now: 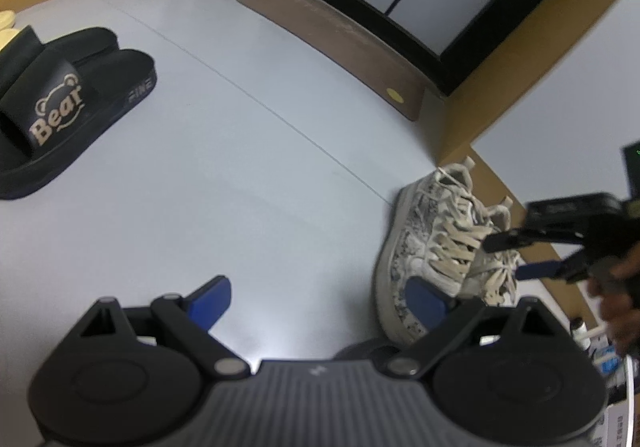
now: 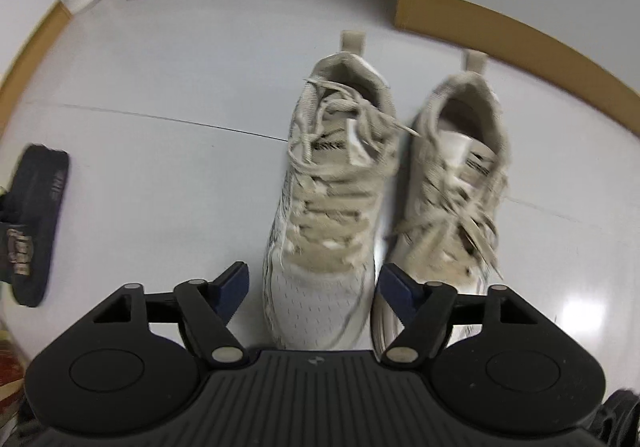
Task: Organize scattered shoes
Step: 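Carry the sneaker and lower it beside the other white sneaker, then open the right tool and withdraw both tools from the sneaker pair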
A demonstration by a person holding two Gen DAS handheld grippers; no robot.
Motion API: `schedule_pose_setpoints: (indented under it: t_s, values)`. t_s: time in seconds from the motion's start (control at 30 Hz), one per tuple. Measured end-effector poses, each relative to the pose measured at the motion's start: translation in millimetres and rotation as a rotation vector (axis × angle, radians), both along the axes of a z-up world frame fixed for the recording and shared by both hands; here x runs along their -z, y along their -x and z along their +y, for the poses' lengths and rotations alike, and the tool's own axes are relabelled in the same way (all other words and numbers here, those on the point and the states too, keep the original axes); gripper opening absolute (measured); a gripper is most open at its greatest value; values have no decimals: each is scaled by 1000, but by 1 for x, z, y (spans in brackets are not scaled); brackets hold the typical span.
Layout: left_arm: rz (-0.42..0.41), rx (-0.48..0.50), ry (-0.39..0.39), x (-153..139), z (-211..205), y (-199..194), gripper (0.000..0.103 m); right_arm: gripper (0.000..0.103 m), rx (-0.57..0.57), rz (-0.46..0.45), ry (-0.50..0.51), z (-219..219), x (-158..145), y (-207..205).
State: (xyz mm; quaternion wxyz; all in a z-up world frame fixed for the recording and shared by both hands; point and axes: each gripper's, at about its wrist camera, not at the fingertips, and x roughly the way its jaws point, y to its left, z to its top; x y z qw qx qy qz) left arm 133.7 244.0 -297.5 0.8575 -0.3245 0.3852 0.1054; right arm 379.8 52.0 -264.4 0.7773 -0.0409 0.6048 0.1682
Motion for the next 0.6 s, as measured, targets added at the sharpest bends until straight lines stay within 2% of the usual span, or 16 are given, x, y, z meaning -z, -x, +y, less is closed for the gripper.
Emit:
schedule_pose_setpoints:
  t_s: [0.13,0.2,0.3,0.5,0.6]
  values:
    - [1,45,-29,-4,-25,-10,95,78,0,-20,-58,-50,-5,30]
    - [2,77,-44,-7,-37,-13,95,78,10,-24,-75,-76,-18,56]
    - [0,122,-69,-10,-54,-16,95,78,50,-39,-111,-116,-36,70]
    - [4,208,-111,-16,-90,-24,95,78,150,-126,-104,-196,-47,98]
    - [10,242,-159,-21,-104,-24,95,78,189,-166,-111,-227,-50,120]
